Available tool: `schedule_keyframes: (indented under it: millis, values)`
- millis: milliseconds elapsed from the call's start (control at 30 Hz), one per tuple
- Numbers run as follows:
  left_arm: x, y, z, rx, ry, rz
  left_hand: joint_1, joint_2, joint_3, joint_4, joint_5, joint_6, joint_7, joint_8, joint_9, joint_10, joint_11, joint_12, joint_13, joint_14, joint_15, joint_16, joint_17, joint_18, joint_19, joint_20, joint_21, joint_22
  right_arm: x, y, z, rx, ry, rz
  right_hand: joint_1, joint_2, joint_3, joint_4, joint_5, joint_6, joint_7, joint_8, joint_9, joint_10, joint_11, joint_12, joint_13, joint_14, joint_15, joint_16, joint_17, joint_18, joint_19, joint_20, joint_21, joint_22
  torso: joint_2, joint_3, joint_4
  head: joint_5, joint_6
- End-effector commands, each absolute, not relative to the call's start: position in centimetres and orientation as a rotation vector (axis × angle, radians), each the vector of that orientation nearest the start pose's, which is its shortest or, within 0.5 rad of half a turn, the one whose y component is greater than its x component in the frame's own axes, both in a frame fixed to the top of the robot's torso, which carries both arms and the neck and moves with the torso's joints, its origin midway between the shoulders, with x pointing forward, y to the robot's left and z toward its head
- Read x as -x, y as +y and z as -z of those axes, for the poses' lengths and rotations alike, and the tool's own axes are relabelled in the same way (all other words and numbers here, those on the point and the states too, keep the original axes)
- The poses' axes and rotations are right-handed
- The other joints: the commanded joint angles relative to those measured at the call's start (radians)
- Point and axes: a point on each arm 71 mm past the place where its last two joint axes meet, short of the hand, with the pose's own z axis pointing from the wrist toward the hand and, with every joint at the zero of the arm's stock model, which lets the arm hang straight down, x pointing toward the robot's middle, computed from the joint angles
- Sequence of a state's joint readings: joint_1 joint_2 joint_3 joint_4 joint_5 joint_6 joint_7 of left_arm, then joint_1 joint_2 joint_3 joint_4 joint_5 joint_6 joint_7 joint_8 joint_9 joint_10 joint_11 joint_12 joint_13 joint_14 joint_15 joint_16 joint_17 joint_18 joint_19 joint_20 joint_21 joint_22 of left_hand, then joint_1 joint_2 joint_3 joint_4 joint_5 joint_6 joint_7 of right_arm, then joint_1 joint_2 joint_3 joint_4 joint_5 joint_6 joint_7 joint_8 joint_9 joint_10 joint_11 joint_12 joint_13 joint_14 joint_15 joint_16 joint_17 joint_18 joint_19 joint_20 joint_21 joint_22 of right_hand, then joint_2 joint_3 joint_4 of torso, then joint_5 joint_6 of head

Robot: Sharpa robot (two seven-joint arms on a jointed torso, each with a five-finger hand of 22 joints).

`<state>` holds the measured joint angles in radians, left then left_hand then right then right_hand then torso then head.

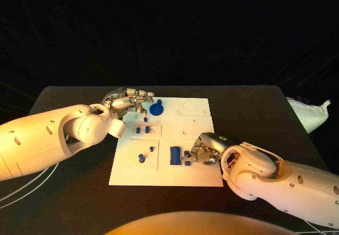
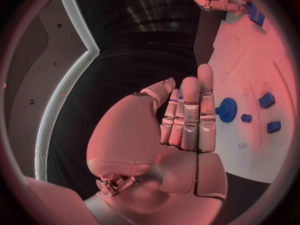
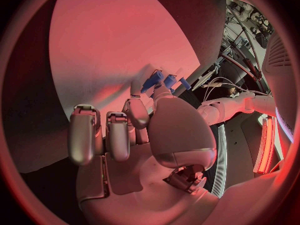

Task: Assemble the parts on the task board

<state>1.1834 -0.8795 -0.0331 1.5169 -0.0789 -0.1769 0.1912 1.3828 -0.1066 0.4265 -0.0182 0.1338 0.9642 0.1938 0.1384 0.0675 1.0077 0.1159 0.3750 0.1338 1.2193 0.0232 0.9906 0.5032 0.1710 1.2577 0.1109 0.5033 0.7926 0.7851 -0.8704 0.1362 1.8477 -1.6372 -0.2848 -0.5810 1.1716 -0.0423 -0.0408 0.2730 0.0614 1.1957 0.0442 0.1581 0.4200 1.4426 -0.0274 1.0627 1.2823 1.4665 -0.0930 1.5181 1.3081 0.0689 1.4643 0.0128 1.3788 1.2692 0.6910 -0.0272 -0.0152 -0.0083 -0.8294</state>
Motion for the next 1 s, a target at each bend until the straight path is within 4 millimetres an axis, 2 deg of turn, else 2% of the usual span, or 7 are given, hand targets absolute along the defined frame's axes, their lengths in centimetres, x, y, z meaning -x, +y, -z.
schedule_keyframes:
  millis: [33, 233, 467, 633, 1000]
  values:
    - [-48.3, 21.8, 19.6, 1.113, 1.686, 1.513, 0.007, 0.003, -0.001, -0.006, 0.006, -0.008, 0.002, 0.006, 0.001, -0.004, 0.0, 0.002, 0.002, -0.007, -0.002, 0.0, -0.001, 0.01, -0.001, 0.004, -0.005, 0.0, -36.6, -15.1, 26.8, -0.074, 1.933, -0.556, -0.004, -0.002, -0.021, 0.009, -0.007, -0.007, 0.001, 0.0, -0.001, -0.001, -0.001, 0.001, 0.0, 0.09, -0.001, -0.001, 0.199, -0.005, 0.006, -0.001, 0.001, 0.002, 0.0, 0.0007, -0.0014, -0.001, 0.002]
    - [-48.3, 21.8, 19.6, 1.113, 1.687, 1.512, 0.007, 0.003, -0.001, -0.006, 0.006, -0.008, 0.002, 0.006, 0.001, -0.004, 0.0, 0.002, 0.002, -0.007, -0.002, 0.0, -0.001, 0.01, -0.001, 0.004, -0.005, 0.0, -36.1, -15.0, 26.3, -0.092, 1.908, -0.608, -0.018, -0.003, -0.046, 0.016, -0.009, -0.007, 0.001, 0.001, -0.002, -0.001, -0.002, 0.0, 0.0, 0.09, -0.001, -0.001, 0.199, -0.005, 0.006, -0.001, 0.001, 0.002, 0.001, 0.0015, -0.0015, -0.001, 0.003]
    - [-48.3, 21.9, 19.7, 1.112, 1.688, 1.51, 0.007, 0.005, -0.001, -0.006, 0.006, -0.008, 0.003, 0.007, 0.001, -0.005, 0.0, 0.003, 0.001, -0.008, -0.001, 0.001, -0.001, 0.01, -0.001, 0.004, -0.005, 0.0, -35.7, -15.4, 26.2, -0.096, 1.922, -0.619, -0.019, -0.002, -0.049, 0.016, -0.009, -0.007, 0.0, 0.002, -0.002, -0.001, -0.002, 0.001, 0.001, 0.09, -0.001, -0.001, 0.199, -0.005, 0.006, -0.001, 0.001, 0.002, 0.0, 0.0004, -0.0021, -0.002, 0.003]
    - [-48.3, 21.9, 19.7, 1.112, 1.69, 1.51, 0.007, 0.005, -0.001, -0.006, 0.006, -0.008, 0.003, 0.007, 0.001, -0.005, 0.0, 0.003, 0.001, -0.008, -0.001, 0.001, -0.001, 0.01, -0.001, 0.004, -0.005, 0.0, -35.6, -15.9, 26.5, -0.092, 1.961, -0.612, 0.003, 0.001, -0.059, 0.007, -0.007, -0.008, 0.0, 0.003, -0.003, -0.001, -0.002, 0.0, 0.001, 0.09, -0.001, -0.001, 0.199, -0.005, 0.006, -0.001, 0.001, 0.002, 0.0, 0.0004, 0.0003, -0.004, 0.002]
    - [-48.2, 22.0, 19.8, 1.114, 1.691, 1.509, 0.007, 0.005, -0.001, -0.006, 0.006, -0.008, 0.003, 0.007, 0.001, -0.005, 0.0, 0.003, 0.001, -0.008, -0.001, 0.001, -0.001, 0.01, -0.001, 0.004, -0.005, 0.0, -35.5, -16.4, 26.7, -0.086, 1.992, -0.595, 0.023, 0.005, -0.066, 0.0, -0.005, -0.008, 0.0, 0.003, -0.004, -0.002, -0.002, -0.002, 0.0, 0.09, -0.001, -0.001, 0.199, -0.005, 0.005, -0.001, 0.0, 0.002, 0.001, -0.0005, 0.0013, -0.003, 0.002]
